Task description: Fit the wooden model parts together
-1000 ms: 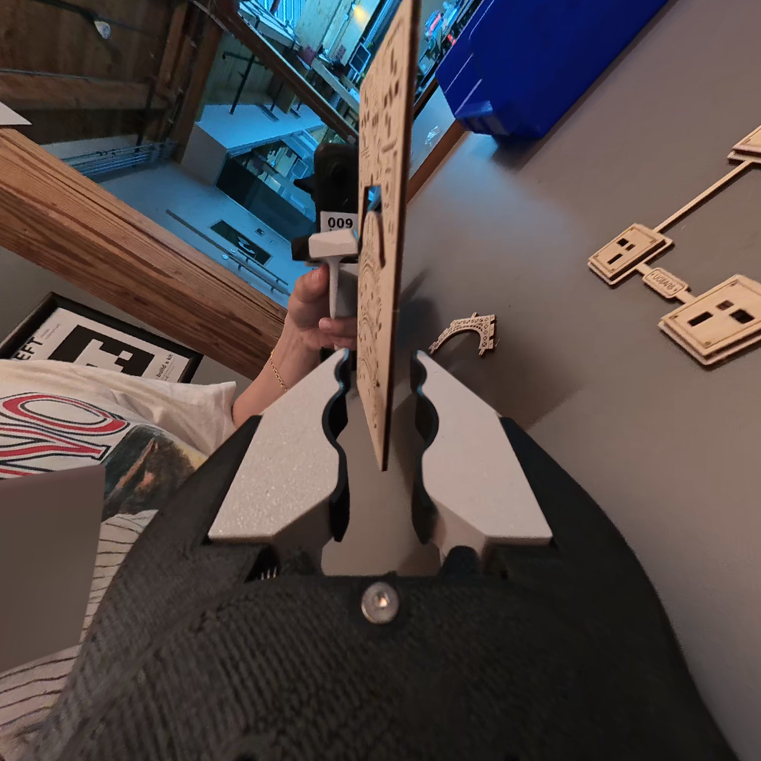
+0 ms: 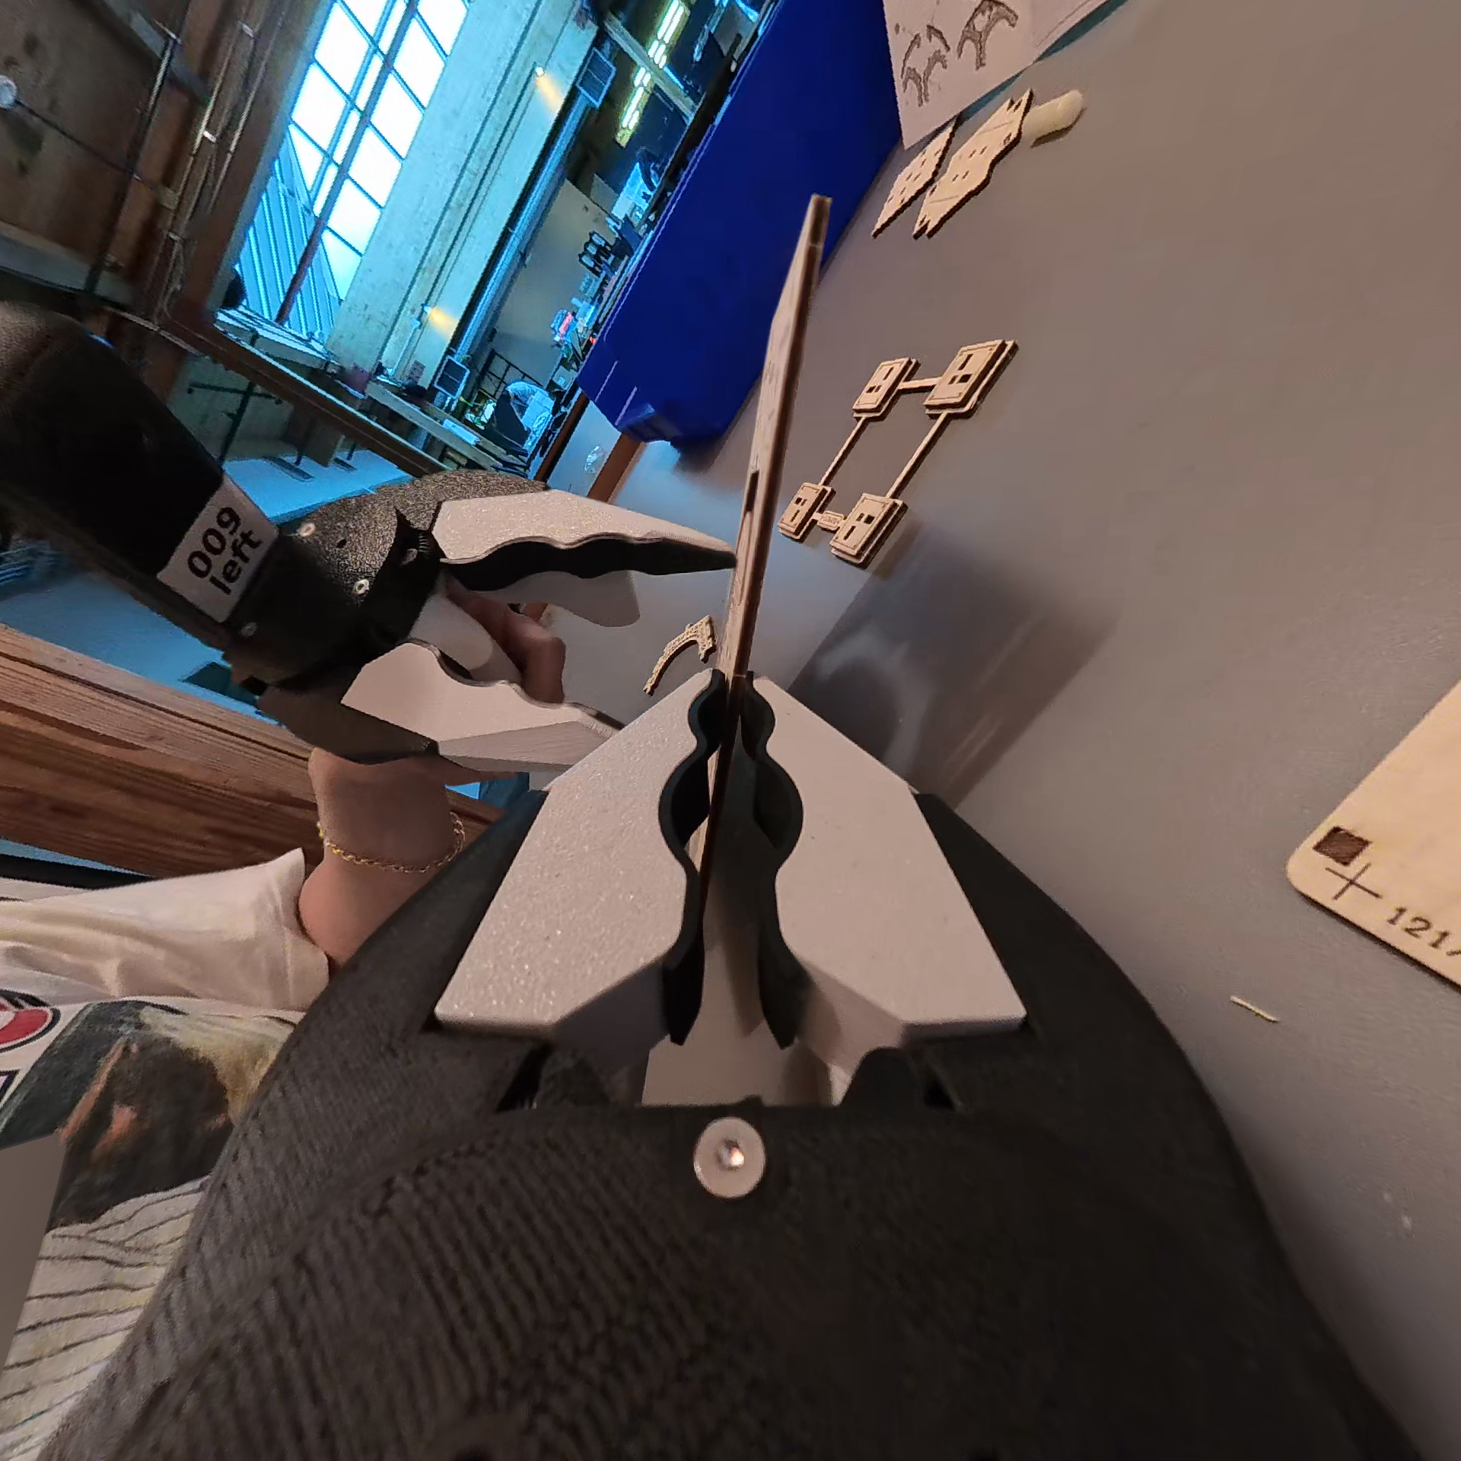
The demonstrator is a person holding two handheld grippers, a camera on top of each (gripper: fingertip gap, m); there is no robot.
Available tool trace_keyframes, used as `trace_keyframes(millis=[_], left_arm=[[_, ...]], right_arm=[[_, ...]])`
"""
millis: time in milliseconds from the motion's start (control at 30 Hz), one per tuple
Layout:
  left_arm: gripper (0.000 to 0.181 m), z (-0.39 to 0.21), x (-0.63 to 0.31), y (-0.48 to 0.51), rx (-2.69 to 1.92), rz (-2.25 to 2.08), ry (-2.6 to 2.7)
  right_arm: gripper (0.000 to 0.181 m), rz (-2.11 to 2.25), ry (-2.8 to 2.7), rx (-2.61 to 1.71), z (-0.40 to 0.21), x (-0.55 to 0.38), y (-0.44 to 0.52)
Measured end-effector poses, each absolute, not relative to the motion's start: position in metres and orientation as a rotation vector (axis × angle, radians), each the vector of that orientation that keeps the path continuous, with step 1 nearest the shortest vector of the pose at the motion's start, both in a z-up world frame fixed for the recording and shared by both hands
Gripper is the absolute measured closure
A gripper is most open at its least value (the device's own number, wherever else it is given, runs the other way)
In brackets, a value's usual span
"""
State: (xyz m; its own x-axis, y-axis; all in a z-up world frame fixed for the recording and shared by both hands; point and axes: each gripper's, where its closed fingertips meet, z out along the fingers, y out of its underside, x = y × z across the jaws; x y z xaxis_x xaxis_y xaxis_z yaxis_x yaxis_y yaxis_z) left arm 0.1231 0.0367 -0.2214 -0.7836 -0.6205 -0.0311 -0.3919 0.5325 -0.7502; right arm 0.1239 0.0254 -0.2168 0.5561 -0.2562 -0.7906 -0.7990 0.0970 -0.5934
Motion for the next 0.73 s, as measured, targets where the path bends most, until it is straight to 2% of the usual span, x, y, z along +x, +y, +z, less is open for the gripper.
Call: trace_keyframes(millis=[200, 300, 333, 400, 433, 567, 733], left_arm=[[0.121, -0.226, 0.126, 0.039, -0.842, -0.985, 2.459], [0.106, -0.227, 0.127, 0.046, -0.837, -0.878, 2.414], [0.110, -0.223, 0.124, 0.045, -0.816, -0.887, 2.393], [0.157, -0.212, 0.108, 0.032, -0.696, -1.022, 2.411], [0.166, -0.206, 0.102, 0.025, -0.656, -1.096, 2.404], [0.181, -0.209, 0.096, 0.022, -0.567, -1.090, 2.456], [0.181, -0.227, 0.094, 0.017, -0.421, -0.934, 2.550]], right_arm=[[0.179, 0.513, 0.968, -1.468, -0.218, 0.124, 0.026], [0.179, 0.505, 0.978, -1.471, -0.220, 0.125, 0.025], [0.179, 0.499, 0.986, -1.471, -0.220, 0.126, 0.025], [0.179, 0.496, 0.993, -1.463, -0.220, 0.127, 0.024], [0.179, 0.494, 0.994, -1.463, -0.220, 0.127, 0.024], [0.179, 0.509, 0.983, -1.481, -0.221, 0.123, 0.025], [0.179, 0.511, 0.979, -1.482, -0.221, 0.119, 0.024]])
